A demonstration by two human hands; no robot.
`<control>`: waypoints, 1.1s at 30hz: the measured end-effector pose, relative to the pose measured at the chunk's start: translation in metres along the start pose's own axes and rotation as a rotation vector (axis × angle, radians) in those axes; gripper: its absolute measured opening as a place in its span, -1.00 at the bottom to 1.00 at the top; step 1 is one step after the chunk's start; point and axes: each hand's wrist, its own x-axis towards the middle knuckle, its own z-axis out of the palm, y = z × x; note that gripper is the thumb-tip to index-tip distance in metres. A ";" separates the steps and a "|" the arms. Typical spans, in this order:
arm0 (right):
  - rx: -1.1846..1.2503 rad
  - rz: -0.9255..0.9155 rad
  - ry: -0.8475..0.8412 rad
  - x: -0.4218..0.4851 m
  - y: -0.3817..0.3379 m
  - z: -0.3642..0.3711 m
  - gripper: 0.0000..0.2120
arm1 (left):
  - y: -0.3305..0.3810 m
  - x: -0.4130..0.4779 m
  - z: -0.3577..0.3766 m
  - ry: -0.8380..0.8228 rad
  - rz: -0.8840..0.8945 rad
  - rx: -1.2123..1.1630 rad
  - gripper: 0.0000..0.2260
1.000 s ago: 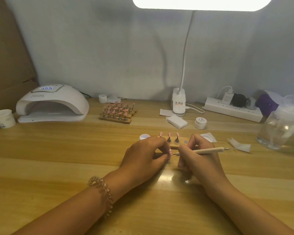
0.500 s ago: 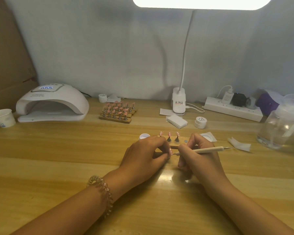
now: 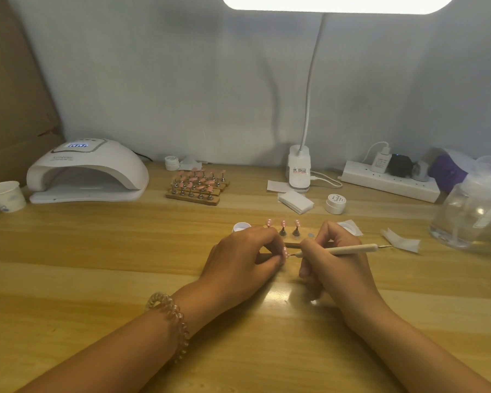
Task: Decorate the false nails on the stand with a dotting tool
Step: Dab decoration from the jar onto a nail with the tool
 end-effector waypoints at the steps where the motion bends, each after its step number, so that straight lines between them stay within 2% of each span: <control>1: 0.001 0.003 0.002 0.000 0.000 0.000 -0.81 | 0.000 0.000 0.000 -0.002 0.001 -0.001 -0.96; 10: 0.017 -0.024 -0.010 0.000 0.002 -0.001 -0.82 | 0.000 0.000 0.001 0.007 -0.004 -0.007 -0.94; 14: 0.098 -0.185 0.186 -0.002 -0.002 -0.006 -0.81 | -0.001 -0.001 0.001 0.017 0.001 -0.023 -0.96; 17: 0.103 -0.207 0.258 0.003 -0.003 -0.011 -0.79 | 0.000 -0.001 0.001 0.043 0.000 -0.086 -0.93; 21: -0.063 -0.235 0.172 0.006 0.005 -0.016 -0.77 | -0.001 0.000 -0.001 0.071 -0.008 -0.220 -0.93; 24: -0.329 -0.284 0.051 0.005 0.008 -0.012 -0.96 | 0.000 0.002 -0.004 0.108 -0.018 -0.319 -0.93; 26: -0.400 -0.289 -0.016 0.003 0.008 -0.009 -0.80 | 0.001 0.002 -0.005 0.129 -0.014 -0.372 -0.90; 28: -0.402 -0.335 -0.053 0.000 0.005 -0.007 -0.71 | 0.003 0.002 -0.005 0.134 0.006 -0.390 -0.89; 33: -0.394 -0.437 -0.031 -0.003 0.004 -0.005 -0.66 | 0.006 0.000 -0.006 0.134 0.027 -0.428 -0.87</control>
